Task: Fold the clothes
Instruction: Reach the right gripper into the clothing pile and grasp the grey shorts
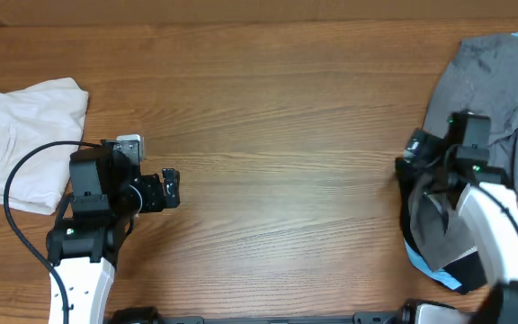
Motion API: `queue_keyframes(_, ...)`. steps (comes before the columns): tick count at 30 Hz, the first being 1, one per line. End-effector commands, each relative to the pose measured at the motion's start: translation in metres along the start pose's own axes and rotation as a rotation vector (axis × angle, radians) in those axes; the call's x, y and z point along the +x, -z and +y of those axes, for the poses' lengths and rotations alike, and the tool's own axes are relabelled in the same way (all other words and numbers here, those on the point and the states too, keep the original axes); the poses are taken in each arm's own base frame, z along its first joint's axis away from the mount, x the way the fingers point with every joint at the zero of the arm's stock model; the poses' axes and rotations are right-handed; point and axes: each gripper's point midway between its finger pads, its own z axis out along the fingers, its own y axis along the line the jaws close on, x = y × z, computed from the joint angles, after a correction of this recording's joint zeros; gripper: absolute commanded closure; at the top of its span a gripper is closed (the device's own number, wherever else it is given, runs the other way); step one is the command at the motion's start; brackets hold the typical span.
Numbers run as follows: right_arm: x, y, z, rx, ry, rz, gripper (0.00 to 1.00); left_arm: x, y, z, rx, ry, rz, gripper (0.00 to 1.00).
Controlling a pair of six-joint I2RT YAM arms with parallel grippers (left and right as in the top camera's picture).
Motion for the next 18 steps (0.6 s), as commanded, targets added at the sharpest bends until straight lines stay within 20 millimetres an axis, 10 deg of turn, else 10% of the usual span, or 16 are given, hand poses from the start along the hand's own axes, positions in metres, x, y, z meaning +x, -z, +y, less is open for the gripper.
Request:
queue_keyframes(1,0.002,-0.023,-0.012,-0.010,-0.118,0.063,0.09,-0.008,0.002,-0.005,0.027,0.019,-0.012,0.00)
queue_keyframes(7,0.007,-0.036,-0.007,-0.046,-0.118,0.091,0.35,-0.010,0.002,-0.005,0.030,0.017,-0.019,0.00)
queue_keyframes(18,-0.015,-0.033,0.001,-0.089,-0.119,0.008,0.21,-0.010,0.002,-0.007,0.038,0.016,-0.020,0.00)
